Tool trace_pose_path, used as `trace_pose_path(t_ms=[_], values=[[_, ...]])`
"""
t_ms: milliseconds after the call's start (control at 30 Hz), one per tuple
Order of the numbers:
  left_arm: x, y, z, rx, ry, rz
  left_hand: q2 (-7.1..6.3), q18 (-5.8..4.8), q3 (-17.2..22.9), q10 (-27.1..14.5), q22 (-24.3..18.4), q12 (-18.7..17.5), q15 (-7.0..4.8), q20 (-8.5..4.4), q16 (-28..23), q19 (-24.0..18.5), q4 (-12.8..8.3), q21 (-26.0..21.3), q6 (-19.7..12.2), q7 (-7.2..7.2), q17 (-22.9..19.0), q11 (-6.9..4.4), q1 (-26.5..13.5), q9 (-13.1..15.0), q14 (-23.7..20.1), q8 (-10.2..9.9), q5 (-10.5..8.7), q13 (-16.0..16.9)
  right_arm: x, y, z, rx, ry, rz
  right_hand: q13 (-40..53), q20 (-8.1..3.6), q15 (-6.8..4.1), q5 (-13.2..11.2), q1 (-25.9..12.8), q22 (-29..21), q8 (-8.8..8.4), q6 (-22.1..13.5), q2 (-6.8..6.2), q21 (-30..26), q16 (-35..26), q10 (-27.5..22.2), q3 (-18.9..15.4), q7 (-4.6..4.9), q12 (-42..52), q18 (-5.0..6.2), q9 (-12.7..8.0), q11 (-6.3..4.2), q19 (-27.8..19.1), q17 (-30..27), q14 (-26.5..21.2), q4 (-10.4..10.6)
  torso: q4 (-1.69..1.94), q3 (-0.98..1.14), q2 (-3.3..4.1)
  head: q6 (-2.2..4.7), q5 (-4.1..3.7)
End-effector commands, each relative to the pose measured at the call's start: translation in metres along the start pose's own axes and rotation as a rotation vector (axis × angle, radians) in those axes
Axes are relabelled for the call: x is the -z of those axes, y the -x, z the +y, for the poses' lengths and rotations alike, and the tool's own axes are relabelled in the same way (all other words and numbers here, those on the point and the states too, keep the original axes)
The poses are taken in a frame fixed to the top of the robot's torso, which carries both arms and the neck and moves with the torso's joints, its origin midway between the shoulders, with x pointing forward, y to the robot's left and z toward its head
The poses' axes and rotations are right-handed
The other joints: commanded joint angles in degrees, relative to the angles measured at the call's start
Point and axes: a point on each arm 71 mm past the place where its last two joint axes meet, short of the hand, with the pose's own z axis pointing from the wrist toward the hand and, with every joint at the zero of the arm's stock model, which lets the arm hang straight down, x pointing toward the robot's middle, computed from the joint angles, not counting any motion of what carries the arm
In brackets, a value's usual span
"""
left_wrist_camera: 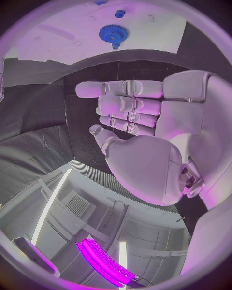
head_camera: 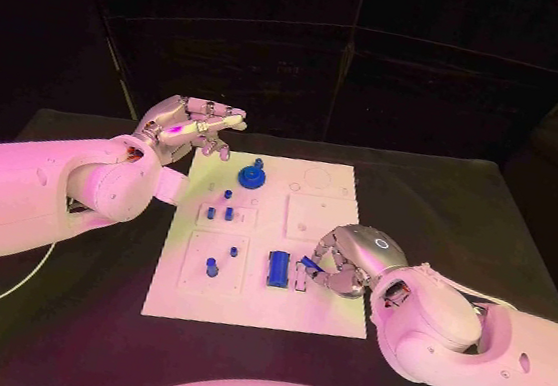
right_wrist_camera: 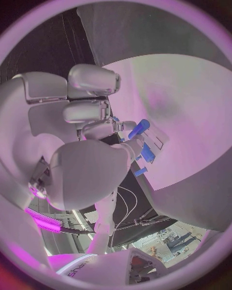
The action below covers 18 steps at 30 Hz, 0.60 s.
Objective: Assemble the parts on the task board
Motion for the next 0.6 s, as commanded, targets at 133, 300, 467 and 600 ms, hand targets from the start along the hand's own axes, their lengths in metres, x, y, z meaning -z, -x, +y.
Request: trace_pose_path(t_ms=[133, 300, 467, 600], values=[[0.000, -0.002, -0.001, 0.008, -0.005, 0.012, 0.17, 1.12, -0.11, -0.51, -0.08, 0.24, -0.05, 0.42, 0.33, 0.10, -0.07, -0.37, -0.38, -0.04, -0.09, 0.03, 0.33, -0.02, -0.24, 0.24, -0.05, -0.05, -0.005, -0.002, -0.001, -0.098, -0.046, 0.003, 1.25, -0.20, -0.01, 0.57, -1.14, 0.08, -0.16, 1.35, -0.04, 0.24, 0.33, 0.51, 0.08, -0.78, 0.25, -1.15, 1.14, 0.02, 0.28, 7.69, 4.91, 0.89, 0.02, -0.01, 0.04, -0.04, 0.13], [0.000, -0.002, -0.001, 0.009, -0.004, 0.015, 0.17, 1.12, -0.11, -0.51, -0.08, 0.24, -0.05, 0.42, 0.33, 0.10, -0.07, -0.37, -0.38, -0.04, -0.09, 0.03, 0.33, -0.02, -0.24, 0.24, -0.05, -0.05, -0.010, -0.009, 0.001, -0.094, -0.061, 0.057, 1.62, -0.23, -0.04, 0.63, -1.54, 0.22, -0.08, 1.57, -0.01, 0.32, 0.41, 0.75, 0.14, -0.87, 0.63, -1.18, 1.27, -0.03, 0.34, 7.84, 4.94, 1.17, 0.05, 0.05, 0.07, -0.12, 0.28], [0.000, -0.002, -0.001, 0.011, -0.002, 0.018, 0.13, 1.13, -0.10, -0.67, -0.11, 0.33, -0.08, 0.42, 0.36, 0.09, -0.25, -0.40, -0.32, -0.14, -0.17, -0.02, 0.52, 0.01, -0.31, 0.36, -0.06, -0.06, -0.014, -0.013, 0.000, -0.081, -0.070, 0.089, 1.67, -0.26, -0.07, 0.61, -1.92, 0.24, -0.02, 1.70, 0.03, 0.34, 0.40, 0.83, 0.13, -0.92, 0.67, -1.19, 1.38, -0.07, 0.35, 7.83, 4.94, 1.41, -0.06, 0.07, 0.04, -0.29, 0.36], [0.000, -0.003, -0.001, 0.012, -0.001, 0.021, 0.13, 1.13, -0.10, -0.67, -0.11, 0.33, -0.08, 0.42, 0.36, 0.09, -0.26, -0.40, -0.31, -0.14, -0.17, -0.02, 0.53, 0.01, -0.31, 0.36, -0.06, -0.06, -0.015, -0.014, 0.001, -0.070, -0.070, 0.102, 1.89, -0.27, -0.09, 0.62, -2.15, 0.28, 0.03, 1.81, 0.11, 0.36, 0.42, 0.98, 0.15, -0.97, 0.91, -1.19, 1.46, -0.11, 0.37, 7.86, 4.94, 1.56, -0.08, 0.09, 0.04, -0.37, 0.37]])
